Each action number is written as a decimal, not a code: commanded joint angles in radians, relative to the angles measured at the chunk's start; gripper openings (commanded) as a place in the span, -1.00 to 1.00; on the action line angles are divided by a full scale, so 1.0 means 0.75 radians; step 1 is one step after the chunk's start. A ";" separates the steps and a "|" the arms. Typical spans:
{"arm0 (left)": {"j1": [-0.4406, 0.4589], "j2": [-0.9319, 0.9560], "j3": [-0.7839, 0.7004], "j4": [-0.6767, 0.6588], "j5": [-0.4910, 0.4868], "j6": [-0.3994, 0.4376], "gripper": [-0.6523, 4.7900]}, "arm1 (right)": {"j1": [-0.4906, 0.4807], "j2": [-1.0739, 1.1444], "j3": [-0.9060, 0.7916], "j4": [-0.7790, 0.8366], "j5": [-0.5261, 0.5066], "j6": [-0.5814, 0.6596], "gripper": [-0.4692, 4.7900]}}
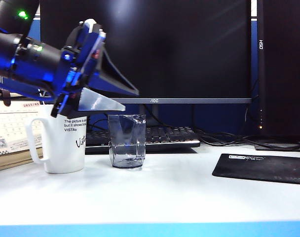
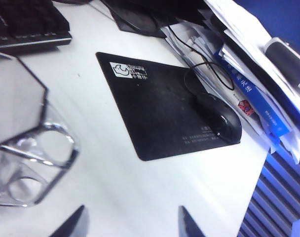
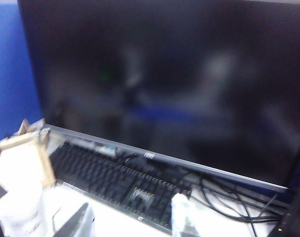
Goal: Swap the positions of the transparent plastic cup and the white ceramic cup.
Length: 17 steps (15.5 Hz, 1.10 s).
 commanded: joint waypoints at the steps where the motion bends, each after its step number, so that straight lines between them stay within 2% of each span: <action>1: -0.081 0.026 0.003 0.012 -0.139 0.045 0.12 | -0.001 -0.004 0.006 0.017 -0.003 -0.012 -0.02; 5: -0.169 0.094 0.008 0.065 -0.330 0.045 0.12 | -0.001 -0.005 0.006 -0.006 -0.004 -0.017 -0.02; 8: -0.169 0.157 0.015 0.188 -0.380 0.037 0.12 | -0.001 -0.007 0.006 -0.042 -0.003 -0.022 -0.02; 17: -0.169 0.311 0.145 0.207 -0.406 0.036 0.12 | -0.001 -0.008 0.007 -0.041 -0.003 -0.037 -0.02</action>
